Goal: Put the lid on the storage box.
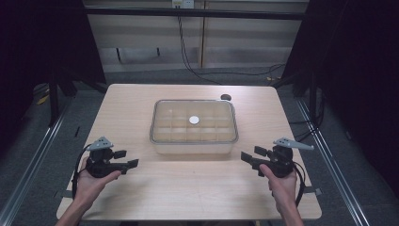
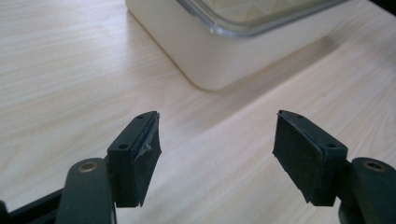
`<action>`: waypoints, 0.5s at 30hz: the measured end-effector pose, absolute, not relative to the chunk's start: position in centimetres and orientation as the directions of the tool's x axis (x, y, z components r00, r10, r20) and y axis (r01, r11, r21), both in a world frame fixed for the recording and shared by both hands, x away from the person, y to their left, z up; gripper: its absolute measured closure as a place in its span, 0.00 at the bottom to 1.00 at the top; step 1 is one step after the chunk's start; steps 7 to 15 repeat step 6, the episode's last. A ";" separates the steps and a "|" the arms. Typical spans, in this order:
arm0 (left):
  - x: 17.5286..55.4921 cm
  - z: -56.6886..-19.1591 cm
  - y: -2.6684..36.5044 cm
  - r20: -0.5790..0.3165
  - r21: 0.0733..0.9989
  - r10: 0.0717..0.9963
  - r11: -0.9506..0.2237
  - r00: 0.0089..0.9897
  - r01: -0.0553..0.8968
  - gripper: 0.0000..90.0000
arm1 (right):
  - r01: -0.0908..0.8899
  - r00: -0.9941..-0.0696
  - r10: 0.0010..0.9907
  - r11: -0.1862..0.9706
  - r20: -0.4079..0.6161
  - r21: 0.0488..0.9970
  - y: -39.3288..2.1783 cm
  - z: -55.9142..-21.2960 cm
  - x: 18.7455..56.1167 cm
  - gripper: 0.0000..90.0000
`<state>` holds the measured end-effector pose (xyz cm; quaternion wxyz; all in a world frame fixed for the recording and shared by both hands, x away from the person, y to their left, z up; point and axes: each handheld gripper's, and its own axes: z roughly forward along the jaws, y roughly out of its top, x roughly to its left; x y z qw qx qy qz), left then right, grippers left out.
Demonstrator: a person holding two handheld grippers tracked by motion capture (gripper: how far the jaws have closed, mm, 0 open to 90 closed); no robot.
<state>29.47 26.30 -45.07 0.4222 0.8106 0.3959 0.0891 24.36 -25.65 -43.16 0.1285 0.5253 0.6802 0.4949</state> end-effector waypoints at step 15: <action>28.8 -46.2 27.0 -0.222 0.754 0.719 -0.302 0.659 0.584 0.34 | 0.596 -0.383 0.843 -0.086 0.377 0.798 -26.0 -45.3 23.3 0.31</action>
